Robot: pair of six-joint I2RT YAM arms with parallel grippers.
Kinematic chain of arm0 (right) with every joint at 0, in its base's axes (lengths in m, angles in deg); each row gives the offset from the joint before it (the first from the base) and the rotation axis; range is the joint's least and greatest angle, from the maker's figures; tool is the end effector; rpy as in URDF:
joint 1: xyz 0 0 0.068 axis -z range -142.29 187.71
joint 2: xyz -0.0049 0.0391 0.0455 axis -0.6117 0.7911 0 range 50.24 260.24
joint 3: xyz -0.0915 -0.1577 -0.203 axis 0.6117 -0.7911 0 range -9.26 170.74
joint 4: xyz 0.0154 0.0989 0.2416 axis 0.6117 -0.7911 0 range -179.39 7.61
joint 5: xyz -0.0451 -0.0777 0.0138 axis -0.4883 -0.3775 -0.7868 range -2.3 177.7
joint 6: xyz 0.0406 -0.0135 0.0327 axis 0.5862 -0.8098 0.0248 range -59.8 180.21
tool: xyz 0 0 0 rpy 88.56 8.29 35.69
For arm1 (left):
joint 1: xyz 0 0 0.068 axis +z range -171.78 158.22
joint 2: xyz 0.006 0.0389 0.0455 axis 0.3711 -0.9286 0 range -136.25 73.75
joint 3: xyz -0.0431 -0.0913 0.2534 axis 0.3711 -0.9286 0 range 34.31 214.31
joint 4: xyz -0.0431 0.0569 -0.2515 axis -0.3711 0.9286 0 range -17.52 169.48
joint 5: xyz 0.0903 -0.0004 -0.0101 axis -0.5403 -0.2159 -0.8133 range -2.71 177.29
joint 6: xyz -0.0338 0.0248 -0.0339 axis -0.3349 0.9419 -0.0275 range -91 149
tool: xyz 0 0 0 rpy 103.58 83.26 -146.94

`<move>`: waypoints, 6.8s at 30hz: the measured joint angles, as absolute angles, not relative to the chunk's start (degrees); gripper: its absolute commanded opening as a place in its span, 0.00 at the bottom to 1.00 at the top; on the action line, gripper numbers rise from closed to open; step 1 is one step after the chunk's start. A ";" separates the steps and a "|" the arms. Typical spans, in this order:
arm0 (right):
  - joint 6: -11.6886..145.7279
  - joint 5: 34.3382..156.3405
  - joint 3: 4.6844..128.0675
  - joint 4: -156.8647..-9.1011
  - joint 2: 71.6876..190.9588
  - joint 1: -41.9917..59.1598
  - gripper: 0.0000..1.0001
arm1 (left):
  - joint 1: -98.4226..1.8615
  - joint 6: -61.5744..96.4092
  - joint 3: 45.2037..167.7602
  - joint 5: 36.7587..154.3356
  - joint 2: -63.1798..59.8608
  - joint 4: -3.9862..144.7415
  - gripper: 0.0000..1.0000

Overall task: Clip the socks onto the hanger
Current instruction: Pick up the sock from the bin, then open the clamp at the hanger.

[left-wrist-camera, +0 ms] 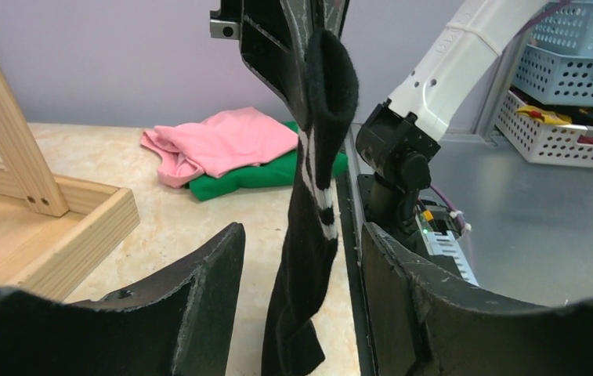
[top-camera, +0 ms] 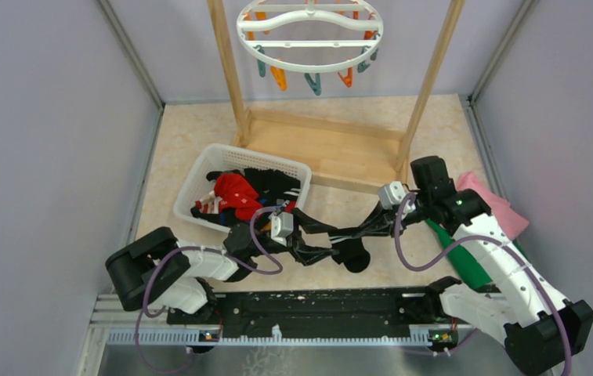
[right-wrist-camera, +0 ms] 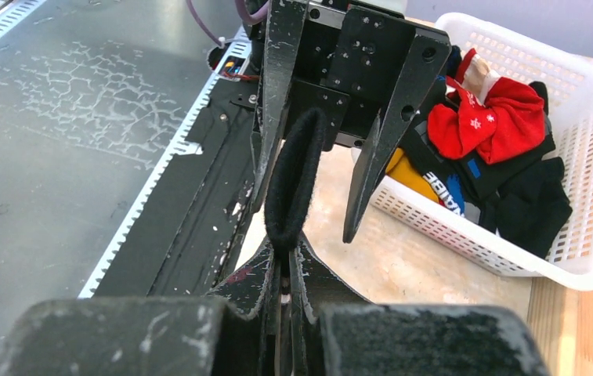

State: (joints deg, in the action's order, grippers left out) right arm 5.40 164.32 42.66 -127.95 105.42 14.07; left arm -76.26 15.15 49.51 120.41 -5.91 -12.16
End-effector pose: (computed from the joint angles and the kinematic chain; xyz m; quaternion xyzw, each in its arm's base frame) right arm 0.1432 0.1005 0.3143 -0.6334 0.4312 0.4849 0.4216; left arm 0.1177 -0.1983 0.2138 0.4097 0.4333 -0.5764 0.5588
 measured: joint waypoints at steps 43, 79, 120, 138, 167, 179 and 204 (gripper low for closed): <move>7.34 162.81 42.51 -125.19 106.16 13.96 0.00 | -77.42 11.76 51.53 114.64 -2.50 -12.40 0.12; 31.85 123.29 70.33 -122.77 115.76 15.38 0.66 | -77.44 22.56 58.98 97.81 21.74 22.94 0.00; 50.38 101.61 56.15 -57.24 127.65 12.21 0.48 | -75.47 35.85 57.67 90.73 22.85 27.51 0.00; 53.64 100.89 61.77 -55.41 129.83 12.21 0.46 | -75.06 36.44 57.34 91.62 23.01 27.49 0.00; 52.26 97.09 66.25 -53.20 132.92 9.40 0.46 | -74.77 36.00 56.68 92.19 24.82 27.51 0.00; 51.91 95.34 66.25 -53.22 132.92 8.96 0.14 | -74.73 35.13 56.53 92.52 25.24 27.51 0.00; 67.60 97.54 66.25 -59.75 130.34 8.96 0.00 | -56.83 14.71 73.32 109.81 -5.74 5.52 0.00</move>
State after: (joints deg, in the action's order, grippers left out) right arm 67.60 97.54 66.25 -59.75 130.34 8.96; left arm -56.83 14.71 73.32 109.81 -5.74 5.52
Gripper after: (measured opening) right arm 0.260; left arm 0.016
